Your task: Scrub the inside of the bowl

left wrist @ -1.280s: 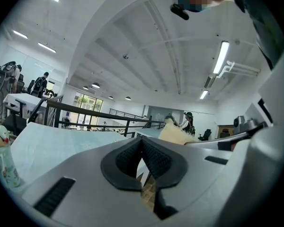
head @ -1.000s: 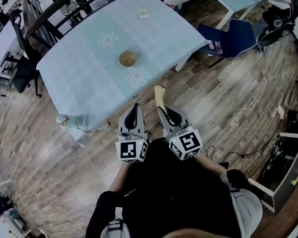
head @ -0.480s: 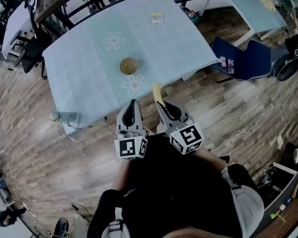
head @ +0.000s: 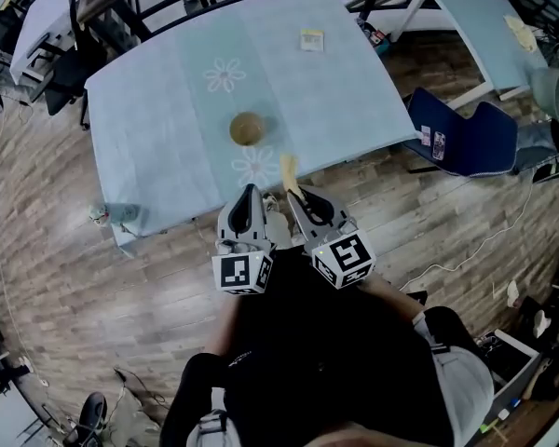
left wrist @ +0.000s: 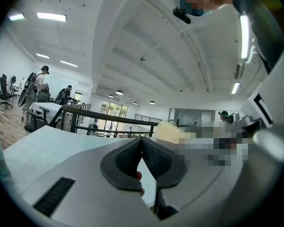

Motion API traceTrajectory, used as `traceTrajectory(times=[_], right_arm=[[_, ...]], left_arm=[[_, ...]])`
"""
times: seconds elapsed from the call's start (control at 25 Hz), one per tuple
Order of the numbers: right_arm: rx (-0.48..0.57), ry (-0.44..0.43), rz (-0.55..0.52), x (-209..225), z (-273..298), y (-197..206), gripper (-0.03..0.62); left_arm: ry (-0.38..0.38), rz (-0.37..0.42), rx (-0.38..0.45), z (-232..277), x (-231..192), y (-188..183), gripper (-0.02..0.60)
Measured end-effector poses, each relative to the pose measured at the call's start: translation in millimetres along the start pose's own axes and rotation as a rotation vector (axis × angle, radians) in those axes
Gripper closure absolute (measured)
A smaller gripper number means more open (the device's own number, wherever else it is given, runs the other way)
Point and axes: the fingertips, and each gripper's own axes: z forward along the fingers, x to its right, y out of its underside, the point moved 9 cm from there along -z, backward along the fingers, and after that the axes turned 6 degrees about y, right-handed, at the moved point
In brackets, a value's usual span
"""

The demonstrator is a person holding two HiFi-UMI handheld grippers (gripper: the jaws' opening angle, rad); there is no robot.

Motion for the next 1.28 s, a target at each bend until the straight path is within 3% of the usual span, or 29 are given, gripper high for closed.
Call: traceTrajectory(times=[0.2, 0.4, 0.56, 0.84, 1.28], right_arm=[[-0.041, 0.008, -0.032, 4.6, 35.5, -12.0, 0.552], [-0.078, 0.073, -0.024, 17.7, 68.8, -31.0, 0.553], [-0.096, 0.124, -0.031, 20.2, 89.3, -37.0, 0.551], [-0.096, 0.196, -0.029, 17.5, 113.5, -38.7, 0.551], [-0.119, 0.243, 0.012, 28.3, 121.7, -36.9, 0.551]], left_arm=[[-0.02, -0.06, -0.054, 25.0, -41.4, 10.3, 0.568], [-0.085, -0.121, -0.085, 57.6, -98.5, 14.3, 0.568], [-0.081, -0.168, -0.141, 82.6, -134.2, 26.2, 0.566], [-0.033, -0.154, -0.251, 117.0, -173.7, 55.4, 0.565], [-0.084, -0.224, -0.455, 153.9, -201.9, 121.0, 0.494]])
